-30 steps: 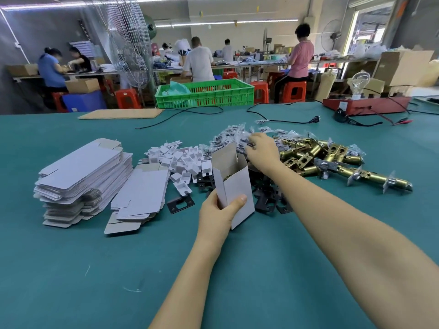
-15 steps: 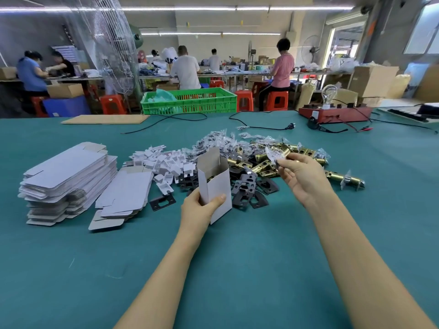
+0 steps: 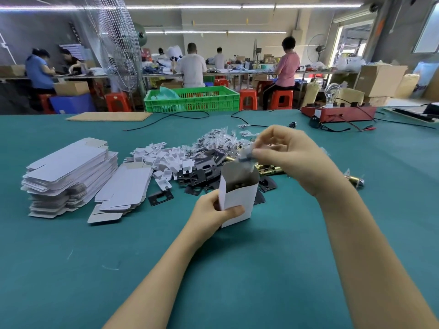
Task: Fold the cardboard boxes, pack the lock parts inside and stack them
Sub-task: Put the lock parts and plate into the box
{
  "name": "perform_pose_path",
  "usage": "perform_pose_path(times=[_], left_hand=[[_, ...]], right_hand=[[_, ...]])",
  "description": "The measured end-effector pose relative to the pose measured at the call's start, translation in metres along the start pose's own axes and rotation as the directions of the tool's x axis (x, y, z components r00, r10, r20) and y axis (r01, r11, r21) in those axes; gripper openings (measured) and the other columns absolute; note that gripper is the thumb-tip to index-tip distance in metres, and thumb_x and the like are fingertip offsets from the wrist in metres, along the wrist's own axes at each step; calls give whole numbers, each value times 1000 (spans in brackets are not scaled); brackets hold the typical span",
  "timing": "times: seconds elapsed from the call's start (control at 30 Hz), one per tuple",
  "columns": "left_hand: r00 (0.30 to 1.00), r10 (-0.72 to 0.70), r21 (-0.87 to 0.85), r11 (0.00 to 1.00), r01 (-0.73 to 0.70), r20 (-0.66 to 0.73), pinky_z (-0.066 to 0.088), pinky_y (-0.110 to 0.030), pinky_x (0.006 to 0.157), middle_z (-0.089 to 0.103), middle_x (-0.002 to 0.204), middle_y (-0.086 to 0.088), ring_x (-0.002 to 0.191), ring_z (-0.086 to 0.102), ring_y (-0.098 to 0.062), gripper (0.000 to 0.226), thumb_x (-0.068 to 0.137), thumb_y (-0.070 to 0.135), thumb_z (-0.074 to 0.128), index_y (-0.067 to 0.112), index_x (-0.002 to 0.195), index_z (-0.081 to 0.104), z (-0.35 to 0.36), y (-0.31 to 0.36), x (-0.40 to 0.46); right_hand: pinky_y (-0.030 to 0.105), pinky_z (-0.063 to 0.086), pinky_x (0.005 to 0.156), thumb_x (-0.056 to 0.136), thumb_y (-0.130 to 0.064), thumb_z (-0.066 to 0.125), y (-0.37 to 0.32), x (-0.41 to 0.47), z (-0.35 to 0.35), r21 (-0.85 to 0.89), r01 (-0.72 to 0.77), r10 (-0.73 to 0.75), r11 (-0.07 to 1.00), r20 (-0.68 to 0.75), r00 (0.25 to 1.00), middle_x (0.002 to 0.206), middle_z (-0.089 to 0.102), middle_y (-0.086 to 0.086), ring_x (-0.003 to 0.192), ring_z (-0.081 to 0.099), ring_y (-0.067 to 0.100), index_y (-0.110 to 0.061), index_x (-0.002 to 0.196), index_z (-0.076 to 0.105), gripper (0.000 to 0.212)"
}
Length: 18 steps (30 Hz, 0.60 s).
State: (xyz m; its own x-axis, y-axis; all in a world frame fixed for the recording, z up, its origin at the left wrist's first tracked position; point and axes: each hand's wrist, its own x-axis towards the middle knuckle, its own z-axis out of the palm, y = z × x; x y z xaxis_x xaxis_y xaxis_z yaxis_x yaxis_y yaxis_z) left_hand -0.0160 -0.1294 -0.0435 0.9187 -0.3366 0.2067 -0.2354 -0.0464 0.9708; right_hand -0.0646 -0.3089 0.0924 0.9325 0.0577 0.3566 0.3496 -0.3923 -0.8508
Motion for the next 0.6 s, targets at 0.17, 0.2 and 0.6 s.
perform_pose_path(times=[0.17,0.2,0.6], left_hand=[[999,32,2,999,-32,25,54,-21,74,75,97,8,89,69,-10,28,66,30,81,43,90,74,1,1,-1],[999,27,2,1000,-27,21,54,-22,75,75,97,9,90,70,-10,29,65,32,82,44,90,73,1,1,-1],[1000,-13,-23,1000,13,21,56,-37,82,74,99,0,96,69,-22,33,59,38,84,39,90,73,3,3,-2]], right_hand=[[22,49,75,87,-13,68,-8,-4,5,-394,120,-122,911,20,992,84,66,-8,83,62,6,-27,80,62,16],[25,50,77,86,-13,69,-9,-4,5,-413,139,-156,900,-6,988,85,66,-6,85,62,7,-26,81,62,16],[26,44,72,84,-7,67,-8,-3,29,-550,241,-230,799,90,969,82,66,5,78,58,16,-11,86,65,5]])
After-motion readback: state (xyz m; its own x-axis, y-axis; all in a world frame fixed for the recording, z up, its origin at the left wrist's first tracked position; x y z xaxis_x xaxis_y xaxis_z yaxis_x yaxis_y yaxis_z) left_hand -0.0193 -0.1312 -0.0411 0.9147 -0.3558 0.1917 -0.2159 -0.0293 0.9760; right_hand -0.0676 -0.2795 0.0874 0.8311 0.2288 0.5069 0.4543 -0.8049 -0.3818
